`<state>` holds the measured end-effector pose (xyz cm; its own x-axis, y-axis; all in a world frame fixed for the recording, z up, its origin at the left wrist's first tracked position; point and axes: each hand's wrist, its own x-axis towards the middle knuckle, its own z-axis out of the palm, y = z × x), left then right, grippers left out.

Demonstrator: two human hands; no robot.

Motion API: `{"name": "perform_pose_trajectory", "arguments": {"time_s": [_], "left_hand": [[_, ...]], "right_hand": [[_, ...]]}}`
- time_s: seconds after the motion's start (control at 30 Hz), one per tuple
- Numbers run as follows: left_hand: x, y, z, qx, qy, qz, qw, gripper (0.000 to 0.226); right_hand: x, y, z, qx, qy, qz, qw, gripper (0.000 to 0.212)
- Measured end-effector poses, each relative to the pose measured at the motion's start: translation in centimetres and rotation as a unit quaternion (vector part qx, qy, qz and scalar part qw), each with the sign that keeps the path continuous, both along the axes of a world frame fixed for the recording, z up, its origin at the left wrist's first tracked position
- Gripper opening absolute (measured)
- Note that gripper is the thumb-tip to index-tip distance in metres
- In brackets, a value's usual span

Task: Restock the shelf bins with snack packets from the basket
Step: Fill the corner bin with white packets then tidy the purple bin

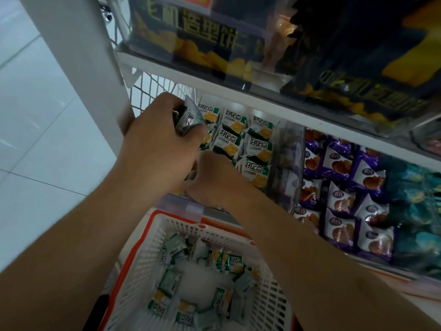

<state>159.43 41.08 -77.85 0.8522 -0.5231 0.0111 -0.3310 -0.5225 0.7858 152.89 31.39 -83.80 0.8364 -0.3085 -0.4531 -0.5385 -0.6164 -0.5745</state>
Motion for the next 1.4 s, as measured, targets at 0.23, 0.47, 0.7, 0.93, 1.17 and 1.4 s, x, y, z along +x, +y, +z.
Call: {"name": "perform_pose_trajectory", "arguments": {"time_s": [0.23, 0.47, 0.7, 0.93, 1.17, 1.4], "left_hand": [[0.1, 0.0, 0.0, -0.014, 0.027, -0.021, 0.999, 0.026], [-0.7, -0.1, 0.3, -0.038, 0.091, -0.033, 0.995, 0.023], [-1.4, -0.5, -0.3, 0.032, 0.065, -0.104, 0.992, 0.052], [-1.7, -0.5, 0.1, -0.074, 0.246, 0.035, 0.966, 0.047], [-2.5, 0.2, -0.3, -0.073, 0.253, 0.029, 0.964, 0.021], [-3.0, 1.2, 0.3, -0.059, 0.186, 0.011, 0.981, 0.038]], "right_hand": [[-0.8, -2.4, 1.2, 0.057, -0.002, -0.034, 0.998, 0.036], [-2.2, -5.3, 4.7, 0.388, -0.085, -0.304, 0.866, 0.019], [-3.5, -5.4, 4.5, 0.507, -0.137, -0.226, 0.820, 0.019], [-4.7, -6.1, 4.1, 0.335, -0.222, -0.229, 0.887, 0.043], [-5.6, -5.5, 4.5, 0.180, -0.229, -0.128, 0.948, 0.054], [-6.2, -4.5, 4.9, -0.043, -0.259, 0.057, 0.963, 0.071]]}}
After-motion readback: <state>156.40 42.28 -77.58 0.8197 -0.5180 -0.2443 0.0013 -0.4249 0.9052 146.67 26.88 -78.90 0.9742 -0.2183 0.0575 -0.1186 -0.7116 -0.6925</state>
